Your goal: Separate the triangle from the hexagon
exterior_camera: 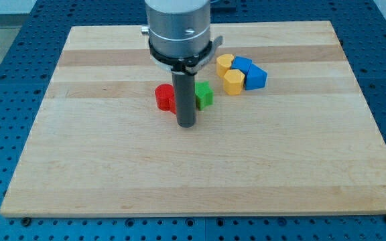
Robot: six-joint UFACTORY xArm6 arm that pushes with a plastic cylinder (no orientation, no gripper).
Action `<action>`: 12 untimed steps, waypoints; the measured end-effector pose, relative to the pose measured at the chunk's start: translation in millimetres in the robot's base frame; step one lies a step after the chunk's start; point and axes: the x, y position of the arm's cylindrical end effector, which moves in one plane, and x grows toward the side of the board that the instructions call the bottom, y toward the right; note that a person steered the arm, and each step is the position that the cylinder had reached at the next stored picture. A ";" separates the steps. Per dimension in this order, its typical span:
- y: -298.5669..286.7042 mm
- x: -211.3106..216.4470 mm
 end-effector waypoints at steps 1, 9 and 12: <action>9.9 6.7; 115.9 -98.0; 74.1 -82.4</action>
